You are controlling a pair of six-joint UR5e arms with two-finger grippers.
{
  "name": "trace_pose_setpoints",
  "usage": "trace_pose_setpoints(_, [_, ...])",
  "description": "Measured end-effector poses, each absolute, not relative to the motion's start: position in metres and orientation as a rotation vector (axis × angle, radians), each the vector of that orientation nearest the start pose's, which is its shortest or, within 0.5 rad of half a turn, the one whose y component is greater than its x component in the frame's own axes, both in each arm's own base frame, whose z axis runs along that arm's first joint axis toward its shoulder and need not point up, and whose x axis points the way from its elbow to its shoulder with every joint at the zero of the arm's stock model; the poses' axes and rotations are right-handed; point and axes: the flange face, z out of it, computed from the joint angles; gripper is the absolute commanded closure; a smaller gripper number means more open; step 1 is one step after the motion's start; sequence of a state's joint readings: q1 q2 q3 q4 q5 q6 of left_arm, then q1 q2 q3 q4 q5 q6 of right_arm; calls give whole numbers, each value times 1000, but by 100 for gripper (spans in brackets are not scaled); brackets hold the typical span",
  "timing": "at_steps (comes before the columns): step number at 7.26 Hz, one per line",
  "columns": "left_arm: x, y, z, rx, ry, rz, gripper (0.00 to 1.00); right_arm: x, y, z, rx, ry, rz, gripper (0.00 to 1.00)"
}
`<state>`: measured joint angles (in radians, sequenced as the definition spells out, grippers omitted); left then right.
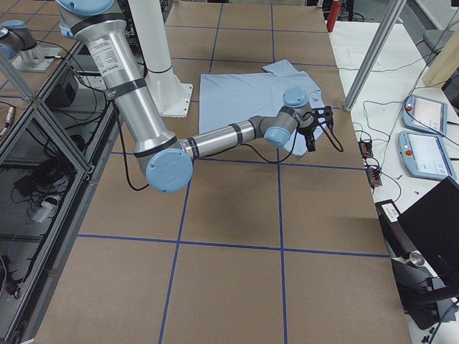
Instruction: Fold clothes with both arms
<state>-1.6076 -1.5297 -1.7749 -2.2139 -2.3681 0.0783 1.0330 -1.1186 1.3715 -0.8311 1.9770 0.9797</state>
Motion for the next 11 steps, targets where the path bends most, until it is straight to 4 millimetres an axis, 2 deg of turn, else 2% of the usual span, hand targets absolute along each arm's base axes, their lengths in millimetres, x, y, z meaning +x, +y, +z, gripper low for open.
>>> trace_pose_setpoints(1, [-80, -486, 500, 805, 708, 359, 0, -314, -645, 427, 473, -941, 216, 22])
trace_pose_setpoints(2, [-80, -486, 501, 805, 708, 359, 0, -344, -638, 436, 482, -939, 221, 26])
trace_pose_setpoints(3, [-80, -486, 501, 805, 708, 359, 0, -366, -630, 442, 492, -929, 219, 29])
trace_pose_setpoints(4, [-80, -486, 501, 805, 708, 358, 0, -380, -623, 446, 498, -918, 217, 32])
trace_pose_setpoints(8, [-80, -485, 502, 803, 708, 360, 0, -395, -621, 469, 495, -869, 225, 44])
trace_pose_setpoints(10, [-80, -485, 502, 803, 708, 360, 0, -398, -621, 472, 496, -862, 225, 66])
trace_pose_setpoints(11, [-80, -484, 502, 803, 708, 360, 0, -399, -621, 472, 496, -861, 225, 84])
